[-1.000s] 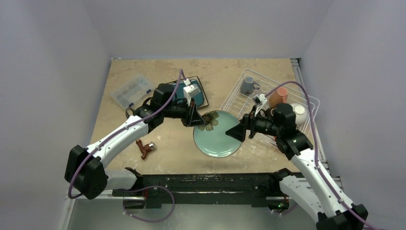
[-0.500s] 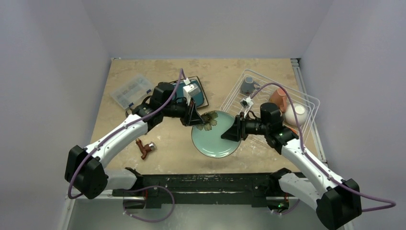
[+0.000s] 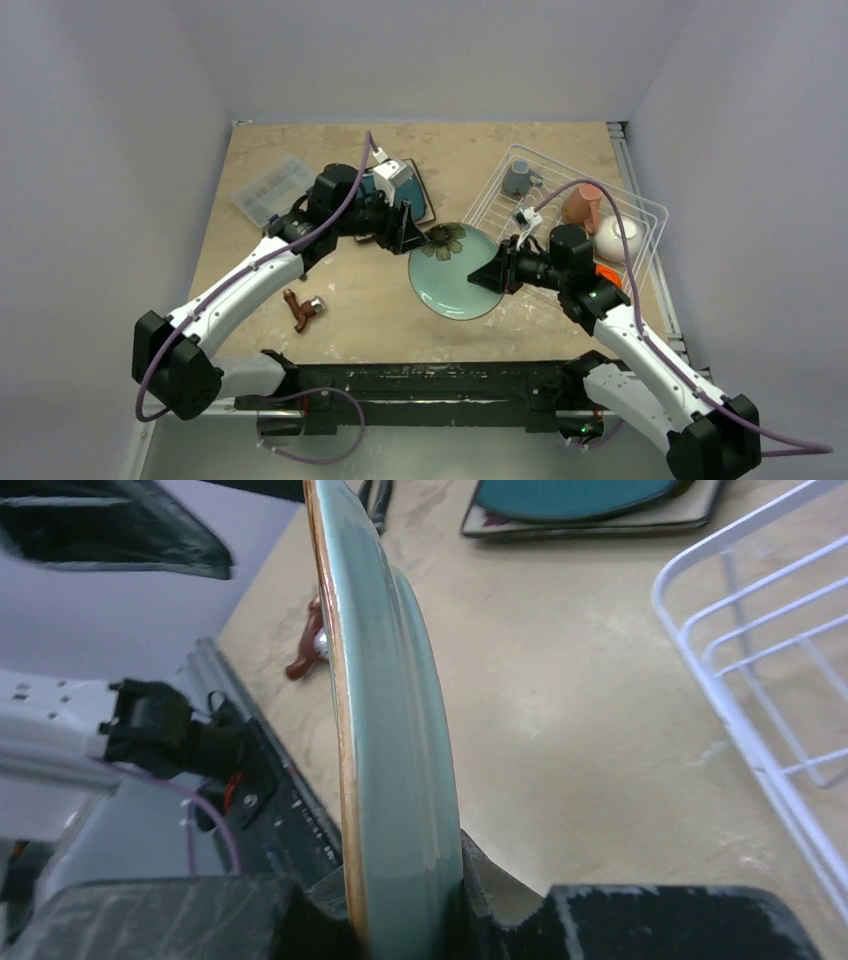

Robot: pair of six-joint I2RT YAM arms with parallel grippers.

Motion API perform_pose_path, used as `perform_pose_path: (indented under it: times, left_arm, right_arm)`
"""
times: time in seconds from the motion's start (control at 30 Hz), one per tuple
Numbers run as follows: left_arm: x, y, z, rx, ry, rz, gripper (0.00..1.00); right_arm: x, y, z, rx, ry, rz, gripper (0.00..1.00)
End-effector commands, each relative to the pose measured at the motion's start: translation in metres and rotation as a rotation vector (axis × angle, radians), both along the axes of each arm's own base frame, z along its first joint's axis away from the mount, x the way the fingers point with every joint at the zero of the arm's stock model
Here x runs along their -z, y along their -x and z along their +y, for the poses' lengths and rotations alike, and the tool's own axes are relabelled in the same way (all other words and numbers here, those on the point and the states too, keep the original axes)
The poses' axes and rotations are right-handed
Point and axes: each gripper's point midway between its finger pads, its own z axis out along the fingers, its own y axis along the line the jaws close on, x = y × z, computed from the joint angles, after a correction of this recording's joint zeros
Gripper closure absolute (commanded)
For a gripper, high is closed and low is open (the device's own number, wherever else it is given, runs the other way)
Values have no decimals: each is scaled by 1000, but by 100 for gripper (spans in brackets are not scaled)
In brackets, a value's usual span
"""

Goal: Load the mixed dishes into the dish rack

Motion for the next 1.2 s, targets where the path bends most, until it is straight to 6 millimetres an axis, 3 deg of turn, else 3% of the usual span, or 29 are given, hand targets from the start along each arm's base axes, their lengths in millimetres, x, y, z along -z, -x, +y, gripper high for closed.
perform_pose_path:
  times: [0.0,0.07,0.13,0.27,0.37,0.5,0.8,0.97,1.17]
  left_arm:
    - [-58,-27,34,-275,29,-206,34]
    - [-71,-31,53,-382,49,-273,19]
    - [-79,-33,74,-490,61,-329,17]
    - [-86,-40,106,-666,60,-388,16]
    - [-86,-41,112,-695,46,-387,17]
    - [-83,-41,107,-669,36,-365,20]
    - [-80,-41,100,-641,51,-341,21]
    - [-75,-44,98,-638,44,-325,21]
    - [-71,-46,93,-617,51,-304,21]
  right_arm:
    - [-56,-26,-20,168,-15,-268,100]
    - [-75,-21,-22,147,-17,-364,100]
    - [-97,-19,-28,160,-11,-431,100]
    - [-141,-30,-61,322,95,-555,100]
    - [-170,-34,-86,426,182,-636,100]
    - [-193,-36,-119,520,336,-735,100]
    - [-197,-51,-168,642,657,-818,100]
    - [-183,-78,-177,650,834,-816,100]
    - [-157,-113,-172,564,996,-829,100]
